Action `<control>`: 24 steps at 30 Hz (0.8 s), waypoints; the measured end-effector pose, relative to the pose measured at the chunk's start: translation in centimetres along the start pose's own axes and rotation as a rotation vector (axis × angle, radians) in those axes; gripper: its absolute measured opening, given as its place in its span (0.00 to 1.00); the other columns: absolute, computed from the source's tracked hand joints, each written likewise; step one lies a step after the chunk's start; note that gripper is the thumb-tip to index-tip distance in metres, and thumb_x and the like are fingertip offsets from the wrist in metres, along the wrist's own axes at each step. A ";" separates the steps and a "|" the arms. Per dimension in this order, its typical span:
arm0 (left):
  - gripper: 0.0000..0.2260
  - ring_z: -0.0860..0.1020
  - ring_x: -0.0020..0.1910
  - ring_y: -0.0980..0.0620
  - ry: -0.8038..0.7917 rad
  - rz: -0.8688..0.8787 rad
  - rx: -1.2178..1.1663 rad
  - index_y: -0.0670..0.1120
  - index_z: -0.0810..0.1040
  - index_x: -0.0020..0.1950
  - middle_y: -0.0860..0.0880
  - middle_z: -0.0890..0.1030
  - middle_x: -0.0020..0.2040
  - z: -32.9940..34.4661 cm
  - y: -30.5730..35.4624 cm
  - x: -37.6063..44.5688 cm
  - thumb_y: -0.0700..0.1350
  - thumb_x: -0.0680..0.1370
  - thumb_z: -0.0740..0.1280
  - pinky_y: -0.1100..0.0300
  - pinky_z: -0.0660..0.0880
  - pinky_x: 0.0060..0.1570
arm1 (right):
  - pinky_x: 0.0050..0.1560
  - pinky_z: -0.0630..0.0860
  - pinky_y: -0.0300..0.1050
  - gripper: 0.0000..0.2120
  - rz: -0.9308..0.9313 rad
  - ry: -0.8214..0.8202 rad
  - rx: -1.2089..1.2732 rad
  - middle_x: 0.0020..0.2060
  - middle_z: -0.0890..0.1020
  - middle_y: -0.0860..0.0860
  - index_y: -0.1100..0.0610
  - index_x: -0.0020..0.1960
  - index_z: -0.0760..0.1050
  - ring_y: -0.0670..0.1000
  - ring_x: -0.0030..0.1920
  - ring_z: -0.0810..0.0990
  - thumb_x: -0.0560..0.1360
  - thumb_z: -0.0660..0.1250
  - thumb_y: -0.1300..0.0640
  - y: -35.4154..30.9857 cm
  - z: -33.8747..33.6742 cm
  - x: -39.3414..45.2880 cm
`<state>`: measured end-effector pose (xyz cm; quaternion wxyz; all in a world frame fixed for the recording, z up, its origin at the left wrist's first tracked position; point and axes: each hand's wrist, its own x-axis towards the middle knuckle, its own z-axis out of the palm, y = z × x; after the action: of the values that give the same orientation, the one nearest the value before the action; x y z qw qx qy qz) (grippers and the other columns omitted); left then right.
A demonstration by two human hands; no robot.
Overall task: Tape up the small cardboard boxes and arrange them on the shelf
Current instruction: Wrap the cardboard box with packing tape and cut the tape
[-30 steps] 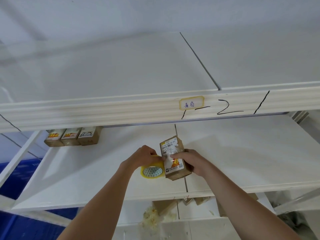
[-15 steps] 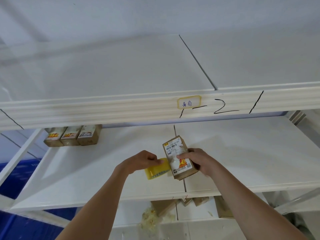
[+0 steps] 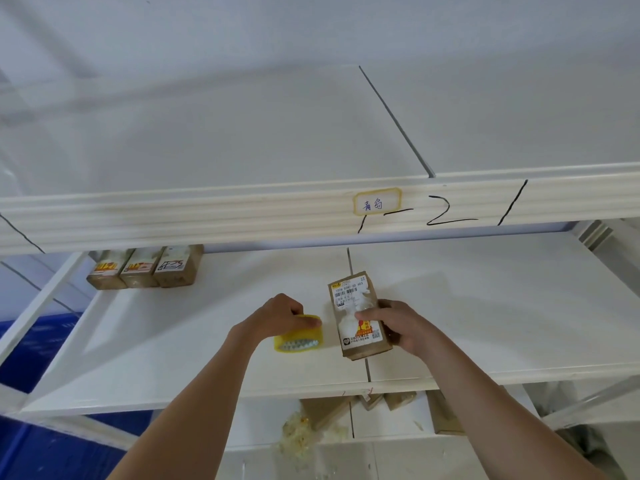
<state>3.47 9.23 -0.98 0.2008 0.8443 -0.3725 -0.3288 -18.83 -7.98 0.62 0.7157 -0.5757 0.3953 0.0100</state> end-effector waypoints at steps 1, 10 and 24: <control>0.25 0.69 0.27 0.57 -0.020 -0.008 -0.014 0.51 0.73 0.26 0.56 0.70 0.24 0.1 -0.1 -0.1 0.70 0.67 0.73 0.62 0.65 0.32 | 0.51 0.83 0.52 0.20 -0.004 -0.008 0.021 0.50 0.88 0.54 0.56 0.61 0.80 0.55 0.51 0.87 0.70 0.79 0.59 -0.1 -0.1 0.0; 0.28 0.67 0.33 0.51 -0.078 -0.012 -0.106 0.50 0.72 0.32 0.49 0.67 0.32 -0.1 -0.5 0.0 0.75 0.63 0.71 0.55 0.63 0.39 | 0.46 0.83 0.50 0.21 0.005 -0.037 0.068 0.51 0.87 0.56 0.56 0.62 0.80 0.55 0.51 0.87 0.70 0.78 0.60 -0.5 -0.4 0.2; 0.23 0.76 0.33 0.56 -0.025 -0.101 0.032 0.51 0.75 0.30 0.54 0.76 0.31 -0.2 1.7 0.9 0.68 0.71 0.72 0.63 0.70 0.36 | 0.45 0.84 0.48 0.24 -0.038 -0.144 0.215 0.56 0.86 0.59 0.57 0.64 0.80 0.59 0.55 0.86 0.69 0.78 0.58 -0.8 0.4 0.0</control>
<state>3.21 7.44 -0.22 0.1656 0.8609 -0.3370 -0.3432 -18.21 -7.91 1.33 0.7998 -0.5008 0.3308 -0.0047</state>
